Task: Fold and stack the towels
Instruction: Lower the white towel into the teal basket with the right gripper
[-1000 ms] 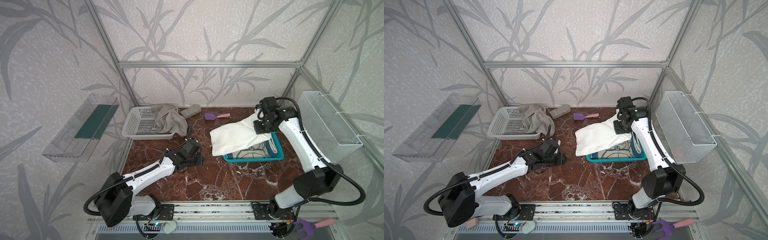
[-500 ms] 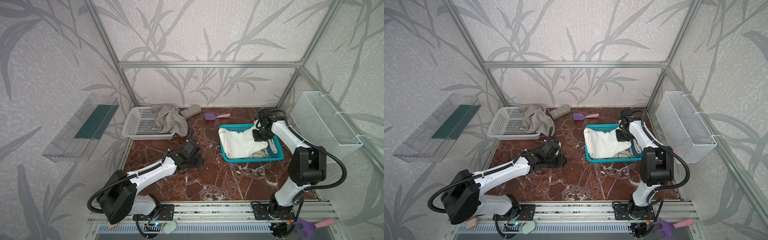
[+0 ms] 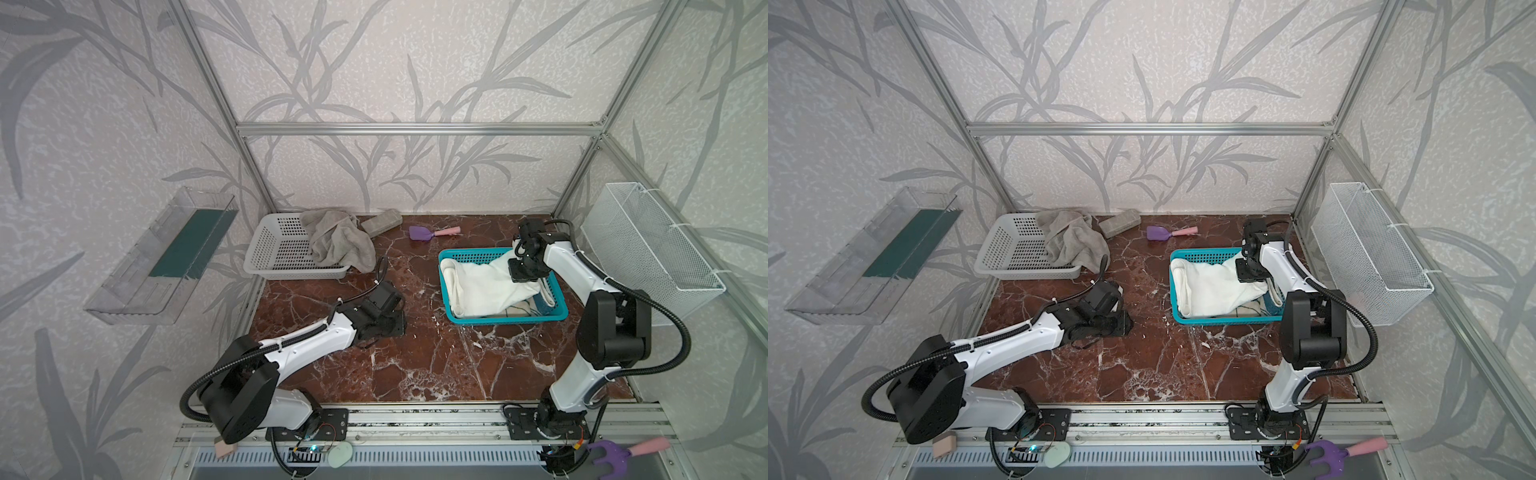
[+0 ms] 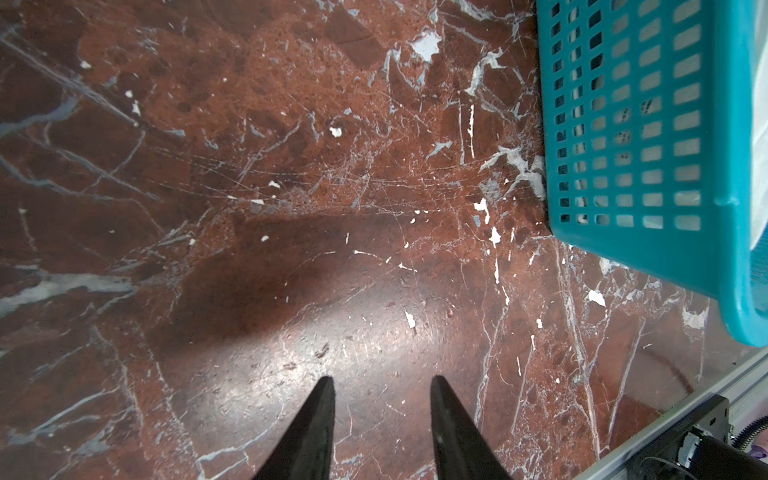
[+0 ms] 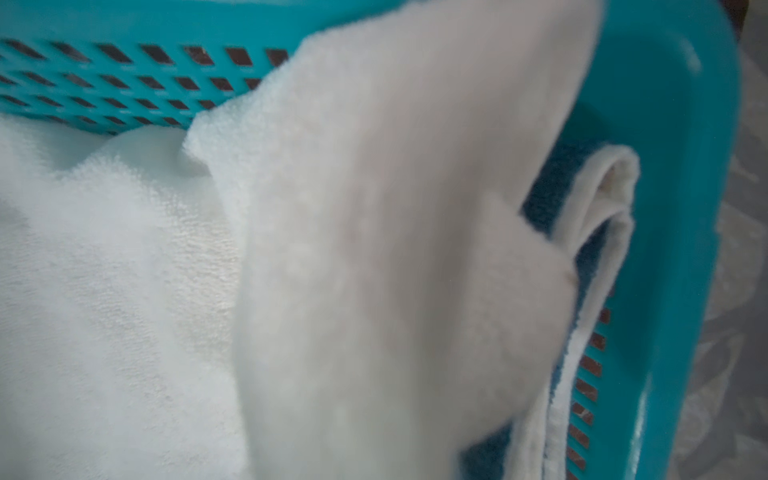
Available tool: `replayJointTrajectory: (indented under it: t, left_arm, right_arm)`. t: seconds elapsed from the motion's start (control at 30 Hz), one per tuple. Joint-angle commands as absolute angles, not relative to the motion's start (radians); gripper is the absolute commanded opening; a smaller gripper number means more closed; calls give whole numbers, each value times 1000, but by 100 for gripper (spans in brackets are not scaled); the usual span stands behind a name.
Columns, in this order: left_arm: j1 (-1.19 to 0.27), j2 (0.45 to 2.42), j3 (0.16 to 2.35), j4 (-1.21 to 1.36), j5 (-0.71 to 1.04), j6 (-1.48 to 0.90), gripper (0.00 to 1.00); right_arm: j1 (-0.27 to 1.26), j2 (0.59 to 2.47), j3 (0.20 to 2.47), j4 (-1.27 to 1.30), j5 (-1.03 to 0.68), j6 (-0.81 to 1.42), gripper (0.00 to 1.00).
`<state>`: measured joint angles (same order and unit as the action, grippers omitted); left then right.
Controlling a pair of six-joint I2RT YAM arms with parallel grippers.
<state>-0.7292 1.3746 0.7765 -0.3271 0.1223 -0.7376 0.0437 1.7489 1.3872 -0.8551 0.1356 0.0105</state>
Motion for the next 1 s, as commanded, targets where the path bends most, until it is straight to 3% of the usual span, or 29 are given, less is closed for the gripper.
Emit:
replayJointTrajectory:
  t: [0.0, 0.2, 0.6, 0.73, 0.77, 0.83, 0.87, 0.97]
  left_arm:
    - [-726, 1389, 795, -336, 115, -732, 40]
    - [-726, 1421, 799, -319, 135, -730, 40]
    - [-724, 1454, 828, -329, 144, -706, 40]
    - [-724, 1466, 846, -345, 145, -691, 40]
    - [-724, 1466, 847, -344, 144, -689, 40]
    - [-723, 1467, 852, -345, 140, -686, 40]
    - [-723, 1468, 854, -349, 138, -683, 40]
    - [-719, 1469, 866, -360, 129, -674, 40]
  right_arm:
    - [37, 1713, 1391, -908, 200, 23, 0]
    - [37, 1698, 1410, -977, 180, 40, 0]
    - [32, 1766, 1440, -1014, 324, 36, 3]
    - [34, 1735, 1462, -1010, 342, 37, 18]
    - [34, 1723, 1472, -1011, 349, 35, 26]
    - [33, 1712, 1506, -1027, 351, 34, 53]
    - [35, 1713, 1526, -1041, 346, 39, 60]
    - [50, 1661, 1559, -1063, 333, 47, 65]
